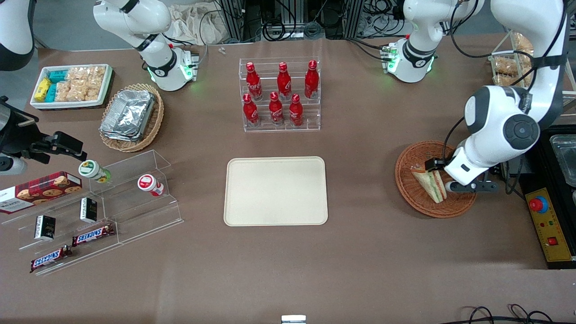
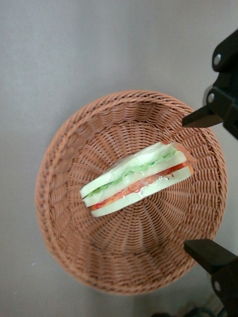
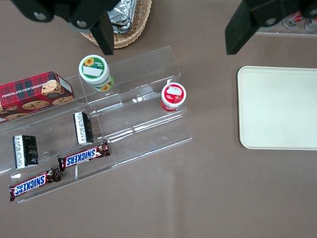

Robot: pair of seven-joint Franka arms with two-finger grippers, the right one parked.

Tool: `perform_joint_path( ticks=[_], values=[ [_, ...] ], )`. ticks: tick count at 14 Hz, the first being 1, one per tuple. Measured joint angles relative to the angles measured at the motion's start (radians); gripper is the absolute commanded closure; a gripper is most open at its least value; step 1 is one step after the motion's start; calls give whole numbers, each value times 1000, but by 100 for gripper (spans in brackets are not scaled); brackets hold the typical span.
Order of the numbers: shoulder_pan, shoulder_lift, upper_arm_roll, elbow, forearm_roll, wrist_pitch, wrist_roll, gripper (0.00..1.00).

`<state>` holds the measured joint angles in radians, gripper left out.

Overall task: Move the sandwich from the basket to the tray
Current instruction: 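Lower the left gripper and close it on the wrapped sandwich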

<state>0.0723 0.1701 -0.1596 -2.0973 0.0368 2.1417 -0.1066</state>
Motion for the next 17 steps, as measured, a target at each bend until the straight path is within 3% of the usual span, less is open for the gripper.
perform_joint_path(
  ticks=[11, 12, 17],
  values=[
    [0, 84, 6, -55, -1, 159, -77, 2],
    [0, 91, 17, -69, -1, 187, -78, 9],
    [1, 126, 39, -82, -1, 228, -90, 66]
  ],
)
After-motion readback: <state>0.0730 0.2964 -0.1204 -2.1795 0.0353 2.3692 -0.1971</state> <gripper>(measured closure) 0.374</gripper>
